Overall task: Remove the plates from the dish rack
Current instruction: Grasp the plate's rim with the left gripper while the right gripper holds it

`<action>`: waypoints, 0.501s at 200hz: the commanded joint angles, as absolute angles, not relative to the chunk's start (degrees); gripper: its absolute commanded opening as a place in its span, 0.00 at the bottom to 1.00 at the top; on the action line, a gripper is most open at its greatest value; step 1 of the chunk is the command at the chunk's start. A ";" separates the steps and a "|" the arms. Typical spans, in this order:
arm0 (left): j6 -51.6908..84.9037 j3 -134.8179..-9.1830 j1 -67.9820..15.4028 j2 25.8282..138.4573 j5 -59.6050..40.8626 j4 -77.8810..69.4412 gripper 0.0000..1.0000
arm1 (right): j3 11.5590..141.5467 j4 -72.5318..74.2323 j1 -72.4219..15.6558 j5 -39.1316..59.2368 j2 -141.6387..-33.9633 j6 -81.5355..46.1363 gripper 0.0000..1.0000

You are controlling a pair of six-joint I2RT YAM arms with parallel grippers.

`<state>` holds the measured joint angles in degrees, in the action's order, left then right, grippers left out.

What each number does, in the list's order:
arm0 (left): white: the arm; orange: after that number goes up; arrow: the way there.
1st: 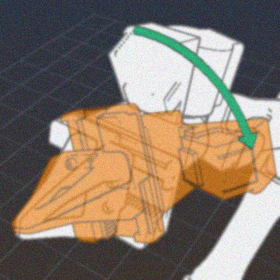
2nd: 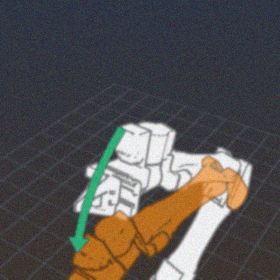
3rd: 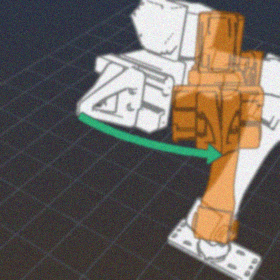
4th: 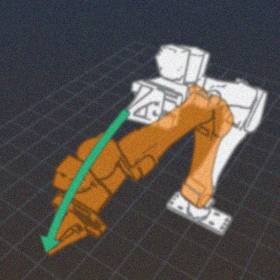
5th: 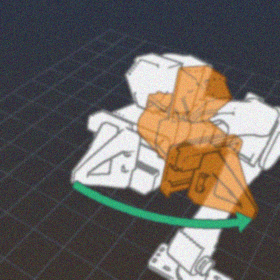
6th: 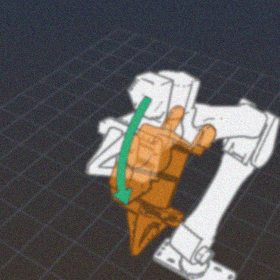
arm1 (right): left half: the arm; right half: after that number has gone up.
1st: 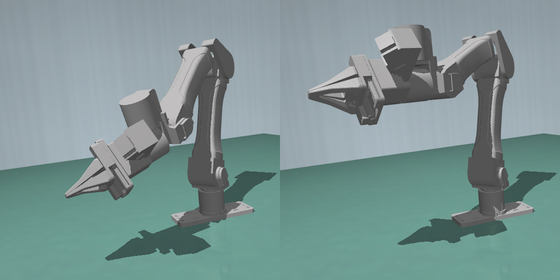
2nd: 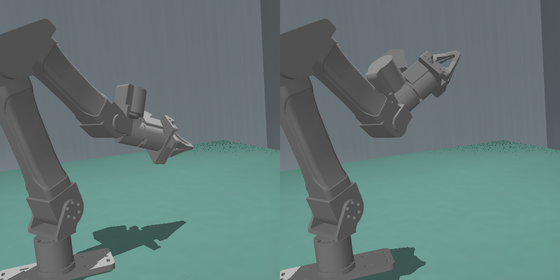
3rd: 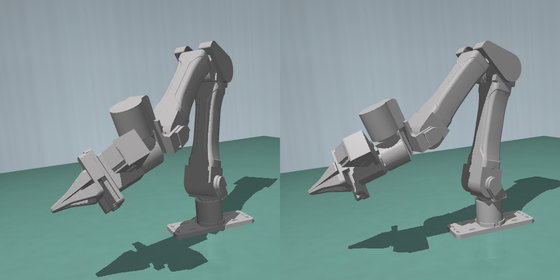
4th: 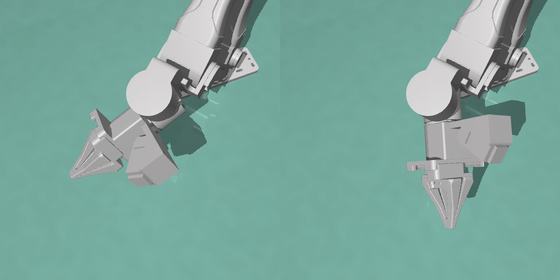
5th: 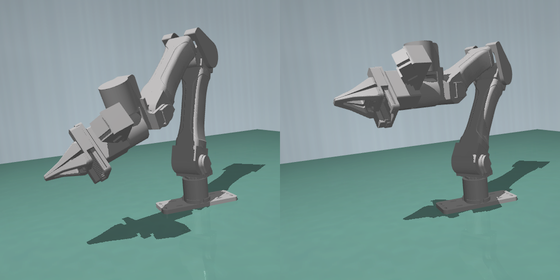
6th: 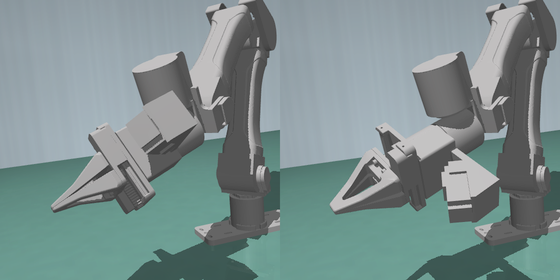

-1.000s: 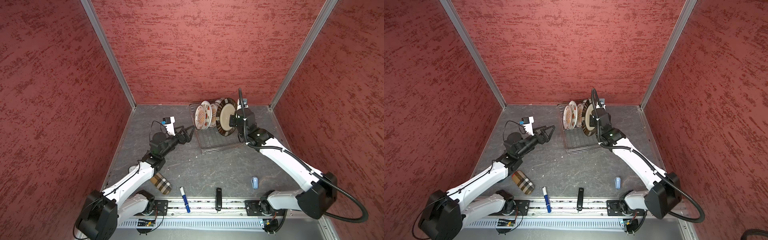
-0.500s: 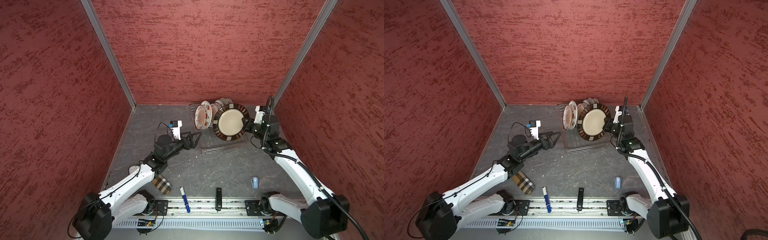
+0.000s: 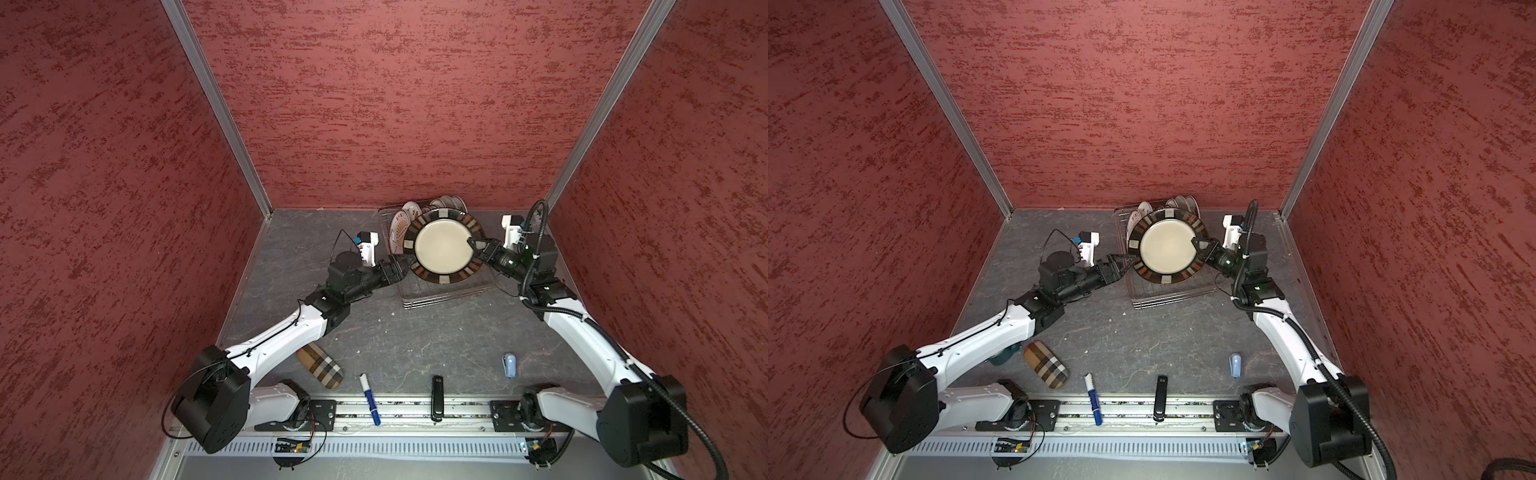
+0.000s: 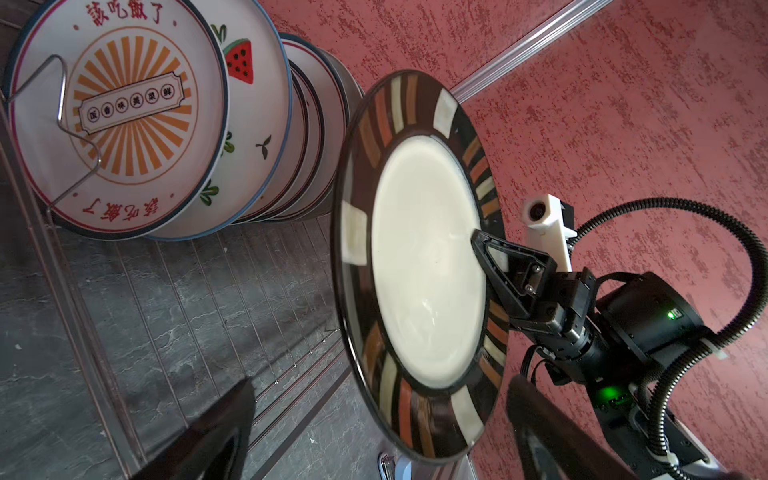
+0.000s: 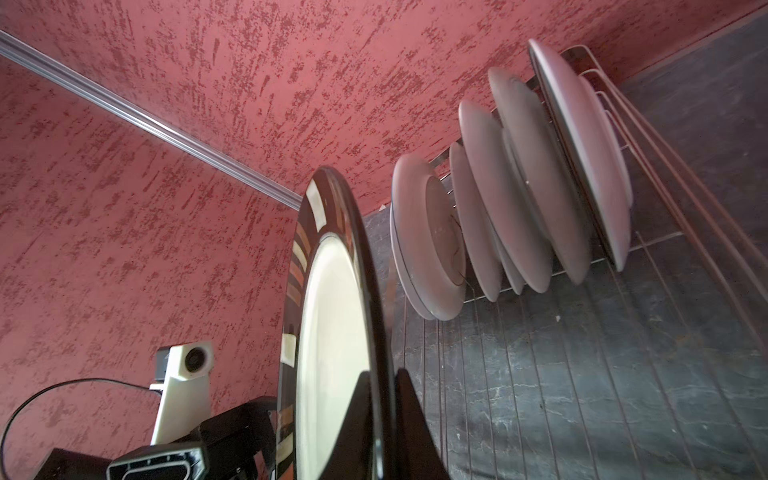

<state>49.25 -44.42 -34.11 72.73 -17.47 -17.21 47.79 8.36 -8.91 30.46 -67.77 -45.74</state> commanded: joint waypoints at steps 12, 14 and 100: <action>53.82 -46.11 -34.80 75.23 -17.06 -20.06 0.81 | 47.65 20.73 -9.10 34.67 -66.61 -50.36 0.00; 53.93 -46.16 -34.87 75.41 -16.94 -20.15 0.80 | 47.60 20.85 -9.07 34.75 -66.68 -50.45 0.00; 57.48 -49.05 -35.76 82.80 -20.13 -23.26 0.42 | 47.46 23.42 -9.18 38.27 -69.78 -50.84 0.00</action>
<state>56.77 -47.35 -35.16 82.02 -19.31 -21.06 46.02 13.30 -8.95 34.98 -70.11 -48.01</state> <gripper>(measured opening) 0.453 0.103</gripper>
